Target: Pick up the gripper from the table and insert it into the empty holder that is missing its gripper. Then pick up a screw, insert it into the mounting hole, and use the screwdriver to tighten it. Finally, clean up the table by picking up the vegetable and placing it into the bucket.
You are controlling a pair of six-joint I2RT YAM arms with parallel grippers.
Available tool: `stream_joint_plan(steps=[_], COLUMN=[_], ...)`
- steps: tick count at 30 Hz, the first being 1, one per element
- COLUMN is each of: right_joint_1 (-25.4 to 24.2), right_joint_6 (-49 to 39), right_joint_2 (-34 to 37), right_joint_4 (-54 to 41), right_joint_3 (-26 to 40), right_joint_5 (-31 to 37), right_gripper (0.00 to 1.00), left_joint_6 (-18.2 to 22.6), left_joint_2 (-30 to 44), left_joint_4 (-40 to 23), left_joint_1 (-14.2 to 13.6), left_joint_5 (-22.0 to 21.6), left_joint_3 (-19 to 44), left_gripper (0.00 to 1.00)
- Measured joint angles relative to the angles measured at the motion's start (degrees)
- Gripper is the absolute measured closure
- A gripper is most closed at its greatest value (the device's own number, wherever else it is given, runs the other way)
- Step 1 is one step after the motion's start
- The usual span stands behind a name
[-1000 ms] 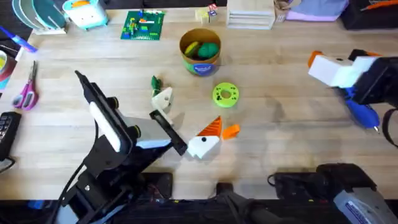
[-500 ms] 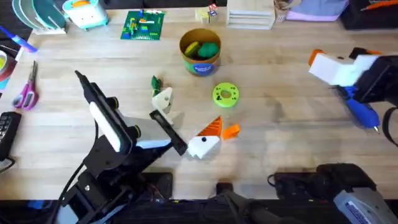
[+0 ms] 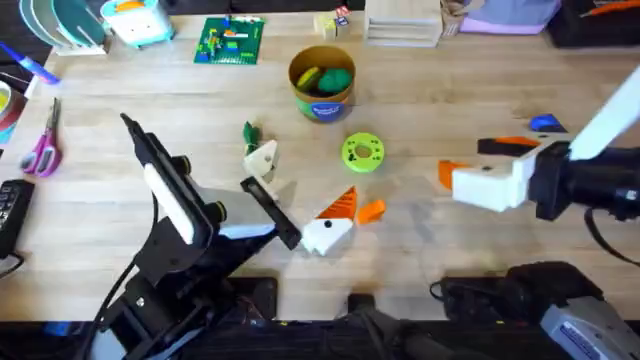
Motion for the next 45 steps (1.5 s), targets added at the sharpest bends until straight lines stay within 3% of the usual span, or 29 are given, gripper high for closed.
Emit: stream_joint_plan(steps=[7, 12, 21, 36, 45], right_joint_1=[6.0, 12.5, 23.2, 25.4, 26.0], right_joint_6=[-13.7, -21.0, -42.1, -45.9, -47.4], right_joint_2=[0.9, 1.3, 2.8, 3.4, 17.9], right_joint_4=[0.6, -0.9, -0.7, -4.7, 1.7], right_joint_3=[0.0, 0.0, 0.0, 0.0, 0.0], right_joint_5=[-1.8, -2.1, -2.2, -1.8, 2.8], right_gripper=[0.008, 0.008, 0.008, 0.009, 0.01], left_joint_6=[0.0, 0.0, 0.1, 0.2, 0.2], left_joint_2=[0.0, 0.0, 0.0, 0.0, 0.0], left_joint_4=[0.0, 0.0, 0.0, 0.0, 0.0], left_joint_1=[0.0, 0.0, 0.0, 0.0, 0.0], left_joint_5=[0.0, 0.0, 0.0, 0.0, 0.0], left_joint_3=[0.0, 0.0, 0.0, 0.0, 0.0], left_gripper=[0.008, 0.008, 0.008, 0.008, 0.008])
